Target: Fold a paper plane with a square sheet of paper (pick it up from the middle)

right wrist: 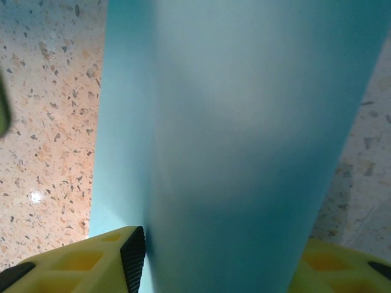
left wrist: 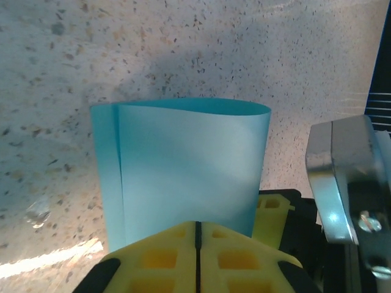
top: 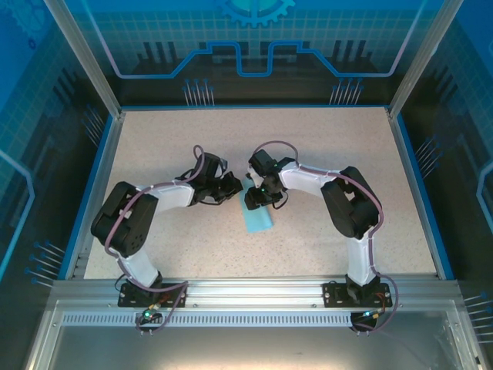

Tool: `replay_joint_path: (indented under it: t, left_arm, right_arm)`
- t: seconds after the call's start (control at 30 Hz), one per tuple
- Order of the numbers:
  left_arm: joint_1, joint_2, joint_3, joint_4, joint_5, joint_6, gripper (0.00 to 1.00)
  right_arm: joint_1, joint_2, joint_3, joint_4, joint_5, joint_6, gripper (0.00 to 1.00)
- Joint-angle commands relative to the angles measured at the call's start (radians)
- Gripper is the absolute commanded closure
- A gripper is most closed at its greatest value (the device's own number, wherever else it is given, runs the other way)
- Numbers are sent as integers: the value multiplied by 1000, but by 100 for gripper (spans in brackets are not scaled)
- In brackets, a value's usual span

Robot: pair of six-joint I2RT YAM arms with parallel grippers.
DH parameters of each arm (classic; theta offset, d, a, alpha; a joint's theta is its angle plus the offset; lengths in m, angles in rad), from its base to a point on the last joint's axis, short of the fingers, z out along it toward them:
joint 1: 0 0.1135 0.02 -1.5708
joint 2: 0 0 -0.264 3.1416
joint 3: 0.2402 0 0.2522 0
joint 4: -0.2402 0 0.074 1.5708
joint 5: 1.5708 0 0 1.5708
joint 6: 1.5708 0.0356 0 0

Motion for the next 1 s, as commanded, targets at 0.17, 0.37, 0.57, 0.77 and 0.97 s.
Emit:
replay_joint_path:
  t: [0.17,0.37,0.57,0.77,0.97]
  left_arm:
    - [-8,97,50,28,46,-35,100]
    - [-7,136,71,-10,41,-24,100]
    - [-8,165,94,-82,25,10,100]
    - [-9,193,104,-113,24,22,100]
    - [-9,197,117,-140,20,40,100]
  right_arm:
    - [-6,91,-49,-2,11,10,48]
    - [-9,87,-44,1,-6,6,49]
    - [-18,50,-31,5,-59,26,48]
    - [-38,-19,-20,34,-120,73,47]
    - [-72,-95,-46,40,-124,121,46]
